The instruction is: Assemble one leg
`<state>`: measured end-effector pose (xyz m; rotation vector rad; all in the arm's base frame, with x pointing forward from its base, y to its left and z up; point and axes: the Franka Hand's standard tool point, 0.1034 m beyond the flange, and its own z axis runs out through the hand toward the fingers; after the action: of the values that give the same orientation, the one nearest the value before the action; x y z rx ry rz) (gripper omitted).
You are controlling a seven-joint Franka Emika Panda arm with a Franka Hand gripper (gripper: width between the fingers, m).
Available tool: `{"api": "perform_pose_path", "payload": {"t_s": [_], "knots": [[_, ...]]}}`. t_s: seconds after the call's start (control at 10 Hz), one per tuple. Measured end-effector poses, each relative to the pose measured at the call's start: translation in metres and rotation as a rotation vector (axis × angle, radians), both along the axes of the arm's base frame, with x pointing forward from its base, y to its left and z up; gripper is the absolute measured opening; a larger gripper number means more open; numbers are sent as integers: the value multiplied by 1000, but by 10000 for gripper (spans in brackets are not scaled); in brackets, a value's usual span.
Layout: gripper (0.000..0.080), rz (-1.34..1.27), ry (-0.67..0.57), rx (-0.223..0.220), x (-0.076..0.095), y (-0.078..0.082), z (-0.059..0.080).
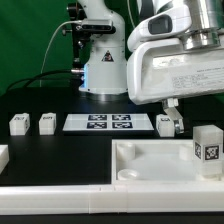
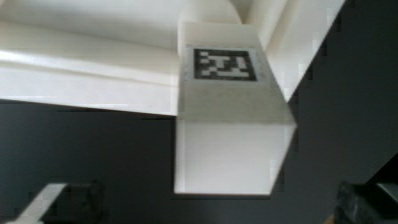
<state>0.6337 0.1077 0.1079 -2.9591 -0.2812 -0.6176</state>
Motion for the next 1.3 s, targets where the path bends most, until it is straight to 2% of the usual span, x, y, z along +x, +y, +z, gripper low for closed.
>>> {"api": "perform_pose_path", "payload": {"t_s": [0.5,0.8,0.9,1.1,1.2,1.3], "knots": [[649,1,4,0,-1,0,-1],[649,8,49,2,-3,2,-4],[649,14,156,9,-11,6,-8],[649,34,384,8,-19,13,-5],[649,28,438,3,-14,11,-5],[649,20,423,4,-9,8,-8]]}}
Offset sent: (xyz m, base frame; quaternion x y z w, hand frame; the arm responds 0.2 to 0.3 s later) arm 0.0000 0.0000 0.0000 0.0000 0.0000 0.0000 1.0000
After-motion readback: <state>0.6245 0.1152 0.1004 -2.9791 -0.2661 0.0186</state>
